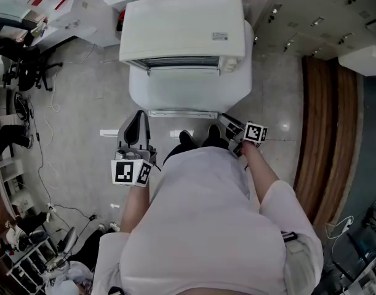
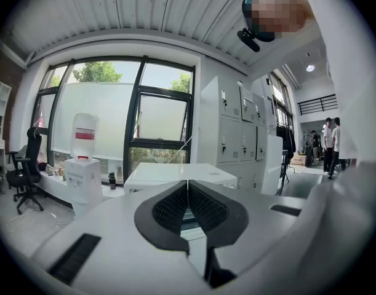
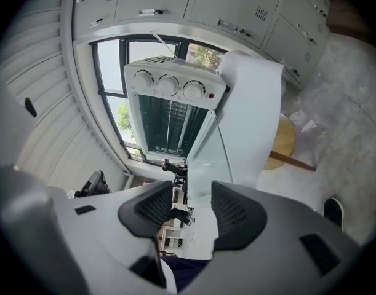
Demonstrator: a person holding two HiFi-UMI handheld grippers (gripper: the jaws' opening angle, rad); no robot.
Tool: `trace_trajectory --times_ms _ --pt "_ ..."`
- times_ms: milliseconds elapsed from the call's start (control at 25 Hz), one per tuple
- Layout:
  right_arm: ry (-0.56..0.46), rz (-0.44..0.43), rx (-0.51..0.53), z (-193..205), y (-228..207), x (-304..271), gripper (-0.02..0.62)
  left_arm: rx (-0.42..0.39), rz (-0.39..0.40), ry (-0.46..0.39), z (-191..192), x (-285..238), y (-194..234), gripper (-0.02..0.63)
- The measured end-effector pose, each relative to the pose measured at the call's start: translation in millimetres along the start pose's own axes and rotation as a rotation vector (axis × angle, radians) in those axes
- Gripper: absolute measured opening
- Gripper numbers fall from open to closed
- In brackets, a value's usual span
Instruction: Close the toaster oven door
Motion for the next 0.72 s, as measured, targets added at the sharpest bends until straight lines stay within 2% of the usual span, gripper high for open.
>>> trace_trajectory --times_ms 440,720 --pt "0.066 0.013 -0.015 12.6 -38.5 -8.7 0.195 -0.001 -0.019 0.017 21.1 -1.8 6.0 0.021" --pt "0.113 -0.016 -0.019 18.2 -50.0 -21.1 0.193 0.006 -0.032 0.026 35.7 -3.6 10.5 0.021"
Point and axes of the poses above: the fingertips, and each gripper's own axes: x backward along the fingers, y to its left, z out of its underside, the point moved 1 cm from there along x, backward along the fingers, and after that the axes turned 3 degrees about z, right-handed, at the moved point
